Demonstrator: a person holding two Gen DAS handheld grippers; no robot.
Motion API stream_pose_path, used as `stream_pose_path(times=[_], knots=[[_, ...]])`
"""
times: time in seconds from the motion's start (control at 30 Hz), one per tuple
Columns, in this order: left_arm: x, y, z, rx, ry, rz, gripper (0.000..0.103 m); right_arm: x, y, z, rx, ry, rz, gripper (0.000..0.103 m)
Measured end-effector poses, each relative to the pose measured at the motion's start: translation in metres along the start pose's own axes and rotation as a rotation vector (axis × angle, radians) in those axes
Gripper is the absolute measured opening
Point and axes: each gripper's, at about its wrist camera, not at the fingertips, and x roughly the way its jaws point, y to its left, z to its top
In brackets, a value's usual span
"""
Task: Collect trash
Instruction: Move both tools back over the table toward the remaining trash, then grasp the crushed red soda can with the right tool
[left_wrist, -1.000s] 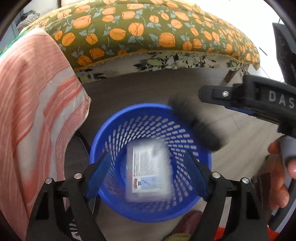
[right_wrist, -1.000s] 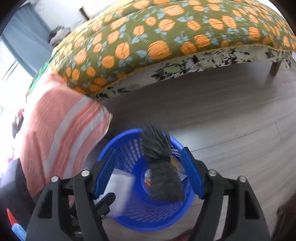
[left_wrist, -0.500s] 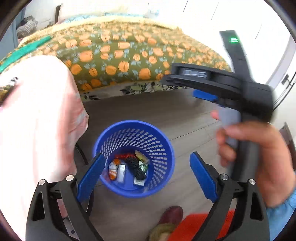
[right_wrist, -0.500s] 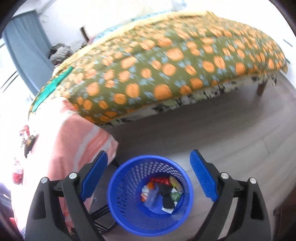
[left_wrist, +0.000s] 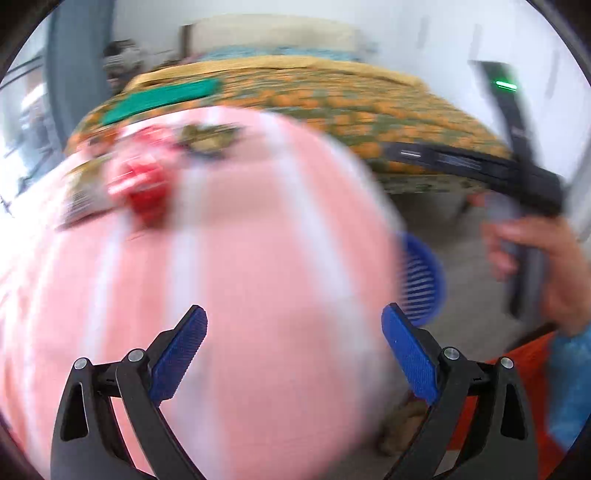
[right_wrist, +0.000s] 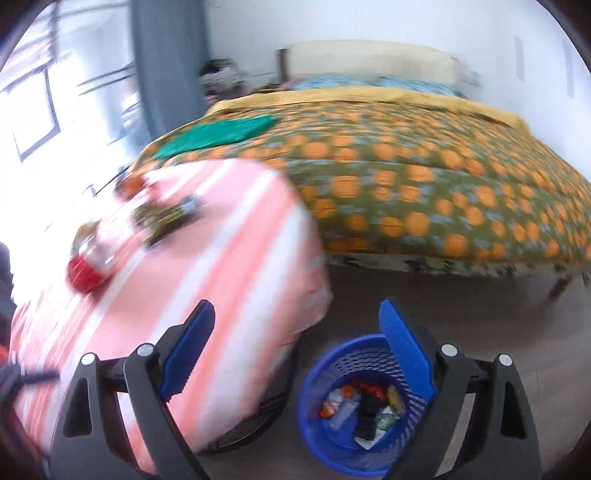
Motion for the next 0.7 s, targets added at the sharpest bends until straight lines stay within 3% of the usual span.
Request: stream_pose_path(times=[0.13, 0.37, 0.53, 0.7], knots=[[-0.005, 0.075, -0.005, -0.084, 0.012, 0.12, 0.094, -0.005, 0.054, -0.016, -0.115, 0.001, 0.086, 0.088], [0.007, 0.172, 0.006, -0.187, 0.021, 0.217, 0.094, -0.007, 0.121, -0.046, -0.194, 0.031, 0.211, 0.088], [0.016, 0.202, 0.004, -0.234, 0.036, 0.212, 0.095, 0.006, 0.159, -0.06, -0.28, 0.086, 0.244, 0.088], [0.02, 0.199, 0.004, -0.21, 0.051, 0.226, 0.097, 0.026, 0.181, -0.042, -0.364, 0.095, 0.261, 0.088]])
